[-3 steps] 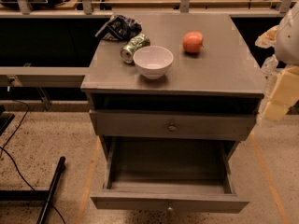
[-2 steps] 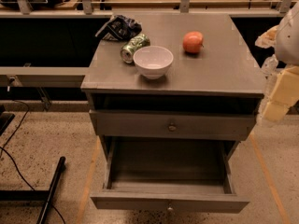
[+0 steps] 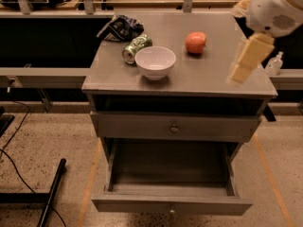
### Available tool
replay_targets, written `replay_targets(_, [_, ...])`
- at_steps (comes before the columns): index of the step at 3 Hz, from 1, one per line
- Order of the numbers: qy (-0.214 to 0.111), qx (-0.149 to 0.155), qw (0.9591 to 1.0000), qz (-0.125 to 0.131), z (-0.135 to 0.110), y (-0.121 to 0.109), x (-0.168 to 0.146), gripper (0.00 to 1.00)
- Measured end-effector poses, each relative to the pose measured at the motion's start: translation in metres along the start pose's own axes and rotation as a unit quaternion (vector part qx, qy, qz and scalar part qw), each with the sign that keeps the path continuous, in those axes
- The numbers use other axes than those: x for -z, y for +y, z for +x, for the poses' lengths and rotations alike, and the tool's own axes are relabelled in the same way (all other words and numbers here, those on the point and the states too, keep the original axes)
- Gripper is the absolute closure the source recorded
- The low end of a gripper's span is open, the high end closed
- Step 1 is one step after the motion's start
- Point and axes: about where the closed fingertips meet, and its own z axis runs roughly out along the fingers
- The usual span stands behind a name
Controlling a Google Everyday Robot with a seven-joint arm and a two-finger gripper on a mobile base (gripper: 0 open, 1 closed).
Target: Place green can into middle drawer
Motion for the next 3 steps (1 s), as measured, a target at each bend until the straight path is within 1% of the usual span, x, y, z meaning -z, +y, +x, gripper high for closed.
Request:
replay_targets(1, [-0.036, 0.03, 0.9987, 0.021, -0.043, -0.049, -0.009, 0.0])
replay_targets(2, [-0.067, 0.059, 0.9956, 0.028, -0.095, -0.093, -0.024, 0.0])
replay_targets(3, [-0.096, 0.066, 0.9931, 0.017, -0.144, -0.124, -0.053, 0.0])
